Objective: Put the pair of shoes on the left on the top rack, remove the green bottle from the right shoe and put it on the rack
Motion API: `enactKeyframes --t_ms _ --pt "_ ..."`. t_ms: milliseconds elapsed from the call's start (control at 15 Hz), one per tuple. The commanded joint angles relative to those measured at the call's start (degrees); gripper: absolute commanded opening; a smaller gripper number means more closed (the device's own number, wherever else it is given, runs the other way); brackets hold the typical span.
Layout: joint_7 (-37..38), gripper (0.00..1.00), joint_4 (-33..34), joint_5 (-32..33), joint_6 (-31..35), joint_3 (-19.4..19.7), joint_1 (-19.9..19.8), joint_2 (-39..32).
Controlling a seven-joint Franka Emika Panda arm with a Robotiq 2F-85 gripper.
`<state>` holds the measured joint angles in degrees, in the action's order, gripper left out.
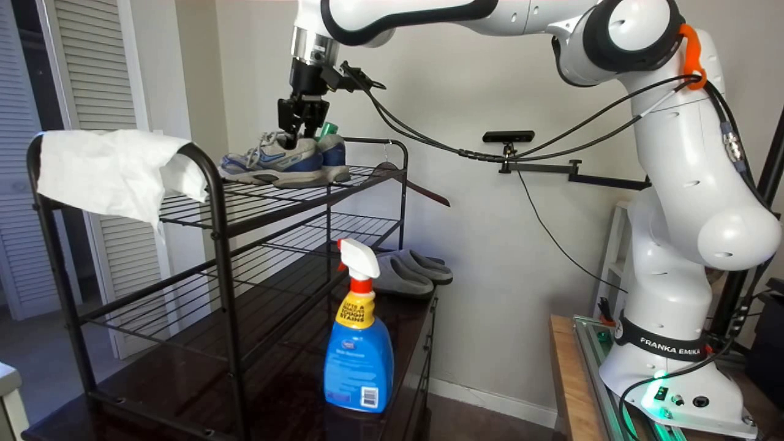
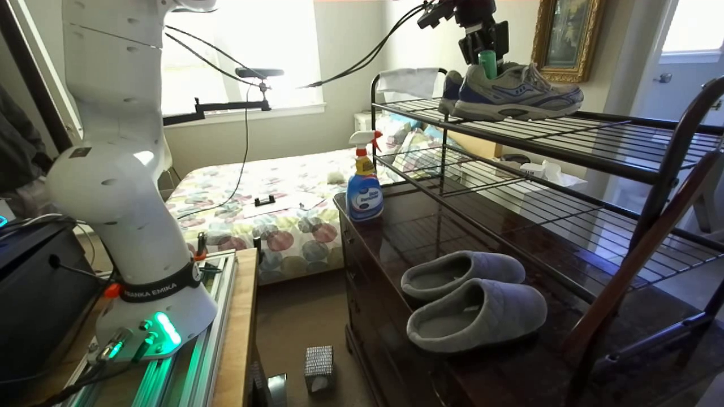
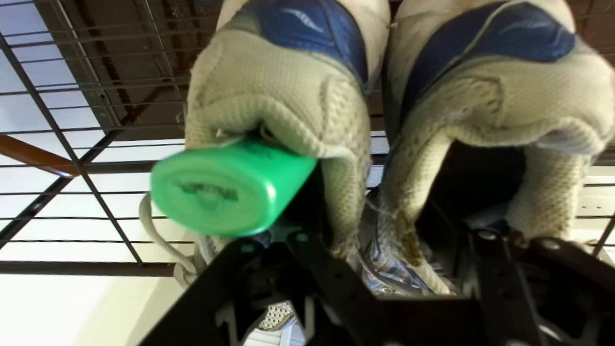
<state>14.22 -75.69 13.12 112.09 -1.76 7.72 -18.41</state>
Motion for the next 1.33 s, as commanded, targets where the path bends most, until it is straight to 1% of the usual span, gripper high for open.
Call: enactKeyframes --t_ms 0,67,200,467,600,800,867,1133,1267 --pt "1.7 0.9 4.4 1.5 -2.9 0.7 1.1 -1.2" --pt "1.9 0.98 4.6 1.7 -3.3 0.4 1.0 -0.8" --pt "1.7 1.0 4.9 2.1 -4.2 0.3 1.3 0.7" --pt "1.2 1.0 5.0 4.1 -5.3 0.2 2.4 3.8" --pt "2.2 1.0 4.9 6.4 -7.0 0.8 2.7 5.4" --pt "3.7 0.98 5.2 8.2 -9.9 1.8 1.8 6.4" --pt "3.7 0.99 5.2 8.4 -11.2 2.1 1.7 6.3" --pt "1.9 0.98 5.8 6.0 -16.5 2.8 1.0 5.0" --pt "0.5 0.96 6.2 4.4 -18.9 2.5 0.7 4.1"
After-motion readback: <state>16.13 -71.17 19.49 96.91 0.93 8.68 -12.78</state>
